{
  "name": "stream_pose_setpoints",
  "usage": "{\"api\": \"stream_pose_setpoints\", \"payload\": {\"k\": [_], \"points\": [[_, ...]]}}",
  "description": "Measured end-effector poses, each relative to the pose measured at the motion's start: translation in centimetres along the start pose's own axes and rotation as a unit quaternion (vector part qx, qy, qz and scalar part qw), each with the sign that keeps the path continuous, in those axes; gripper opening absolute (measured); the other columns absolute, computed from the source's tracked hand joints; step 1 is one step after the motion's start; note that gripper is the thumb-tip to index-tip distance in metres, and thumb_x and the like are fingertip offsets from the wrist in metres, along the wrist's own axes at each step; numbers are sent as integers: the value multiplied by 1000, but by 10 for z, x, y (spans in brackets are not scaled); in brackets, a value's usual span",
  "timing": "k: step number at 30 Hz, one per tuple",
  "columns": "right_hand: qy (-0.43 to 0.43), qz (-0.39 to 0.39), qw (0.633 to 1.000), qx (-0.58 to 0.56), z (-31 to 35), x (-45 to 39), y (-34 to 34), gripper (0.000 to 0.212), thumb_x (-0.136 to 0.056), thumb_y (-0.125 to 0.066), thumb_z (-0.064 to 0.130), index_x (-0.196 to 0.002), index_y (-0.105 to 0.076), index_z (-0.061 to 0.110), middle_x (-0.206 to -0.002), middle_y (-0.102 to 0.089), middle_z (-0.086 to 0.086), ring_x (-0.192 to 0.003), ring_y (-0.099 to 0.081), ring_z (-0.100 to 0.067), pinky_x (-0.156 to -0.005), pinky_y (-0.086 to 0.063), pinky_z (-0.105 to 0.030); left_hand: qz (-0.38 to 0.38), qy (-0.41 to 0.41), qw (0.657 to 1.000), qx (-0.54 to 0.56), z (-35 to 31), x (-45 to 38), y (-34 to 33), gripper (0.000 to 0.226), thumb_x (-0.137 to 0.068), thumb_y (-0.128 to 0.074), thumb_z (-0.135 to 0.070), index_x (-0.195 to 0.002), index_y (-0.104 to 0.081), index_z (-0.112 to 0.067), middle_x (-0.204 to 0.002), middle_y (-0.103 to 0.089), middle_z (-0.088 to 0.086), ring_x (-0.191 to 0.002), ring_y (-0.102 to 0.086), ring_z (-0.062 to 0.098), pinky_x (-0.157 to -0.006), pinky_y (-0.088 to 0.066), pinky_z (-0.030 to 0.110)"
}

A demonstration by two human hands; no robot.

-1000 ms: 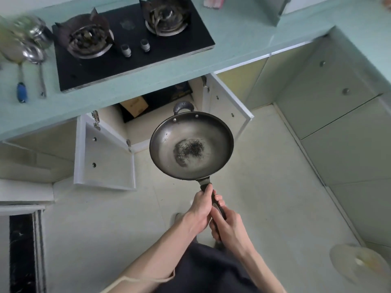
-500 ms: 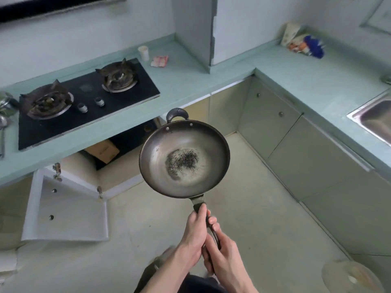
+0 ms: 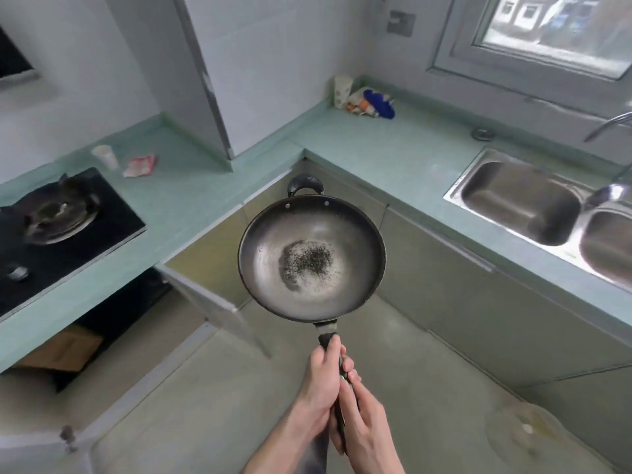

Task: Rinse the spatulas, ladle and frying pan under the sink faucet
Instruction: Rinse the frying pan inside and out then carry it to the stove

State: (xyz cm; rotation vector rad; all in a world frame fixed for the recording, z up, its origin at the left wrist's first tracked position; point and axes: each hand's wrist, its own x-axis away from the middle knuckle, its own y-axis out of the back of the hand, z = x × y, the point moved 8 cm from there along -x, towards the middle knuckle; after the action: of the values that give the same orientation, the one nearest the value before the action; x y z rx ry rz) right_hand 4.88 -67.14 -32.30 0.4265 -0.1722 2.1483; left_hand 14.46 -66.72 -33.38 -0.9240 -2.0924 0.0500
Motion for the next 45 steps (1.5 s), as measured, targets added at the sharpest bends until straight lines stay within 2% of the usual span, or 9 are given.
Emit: {"api": "stream_pose_setpoints", "payload": {"k": [7, 12, 16, 20, 23, 35, 39, 43, 45], "points": [[-5, -125, 991, -37, 40, -93, 50, 49, -88, -59, 58, -130, -71, 37, -115, -75, 14, -103, -61, -4, -97, -47, -32, 76, 12, 995, -67, -55, -81, -86, 26, -110, -42, -29, -93, -43, -9, -62, -44, 3, -50, -43, 19, -57, -44, 33], [19, -202, 976, -80, 66, -161, 83, 27, -103, -61, 16, -123, -69, 32, -123, -71, 25, -126, -60, 4, -110, -42, -20, 141, 28, 983, -114, -87, -141, -149, 27, -110, -42, -29, -94, -42, -9, -60, -44, 2, -48, -44, 18, -54, -45, 31], [1, -235, 965, -116, 83, -196, 114, 28, -103, -58, 5, -117, -69, 27, -105, -75, 29, -109, -62, 17, -88, -45, -3, 176, 41, 971, -156, -103, -173, -199, 26, -111, -41, -28, -96, -42, -7, -60, -46, 2, -49, -46, 17, -53, -47, 29], [16, -274, 950, -147, 94, -226, 145, 24, -104, -59, 14, -121, -72, 25, -89, -79, 5, -68, -68, -7, -63, -53, -21, 202, 55, 958, -194, -109, -202, -245, 26, -111, -40, -27, -94, -41, -7, -59, -45, 2, -49, -45, 17, -50, -43, 27], [13, -295, 939, -178, 95, -246, 174, 35, -95, -66, 39, -126, -73, 23, -82, -75, 1, -66, -64, -11, -63, -53, -29, 214, 70, 950, -217, -101, -226, -279, 26, -111, -40, -27, -92, -41, -8, -59, -45, 3, -48, -45, 18, -51, -43, 26], [2, -364, 910, -200, 76, -329, 311, 22, -100, -62, 36, -118, -73, 31, -98, -80, 1, -75, -66, -13, -76, -52, -35, 244, 118, 924, -271, -58, -311, -420, 27, -110, -42, -29, -91, -42, -10, -58, -46, 0, -49, -46, 15, -57, -44, 29], [-14, -352, 917, -187, 70, -352, 356, 22, -106, -55, 19, -114, -69, 33, -73, -76, 13, -58, -61, -1, -61, -51, -20, 238, 129, 919, -286, -42, -337, -461, 26, -110, -42, -29, -92, -43, -10, -59, -46, 0, -50, -46, 14, -59, -44, 30], [-43, -355, 916, -180, 62, -372, 391, 26, -102, -57, 42, -125, -68, 40, -94, -80, 7, -70, -63, -4, -71, -51, -27, 225, 145, 918, -293, -24, -363, -490, 27, -111, -42, -29, -90, -43, -11, -59, -46, 0, -50, -45, 14, -56, -43, 28], [-53, -351, 919, -170, 58, -379, 404, 25, -105, -53, 40, -124, -69, 36, -76, -73, 7, -62, -60, -9, -61, -49, -28, 215, 148, 917, -303, -20, -372, -505, 27, -111, -42, -29, -89, -42, -12, -58, -46, 0, -49, -44, 14, -52, -42, 26]]}}
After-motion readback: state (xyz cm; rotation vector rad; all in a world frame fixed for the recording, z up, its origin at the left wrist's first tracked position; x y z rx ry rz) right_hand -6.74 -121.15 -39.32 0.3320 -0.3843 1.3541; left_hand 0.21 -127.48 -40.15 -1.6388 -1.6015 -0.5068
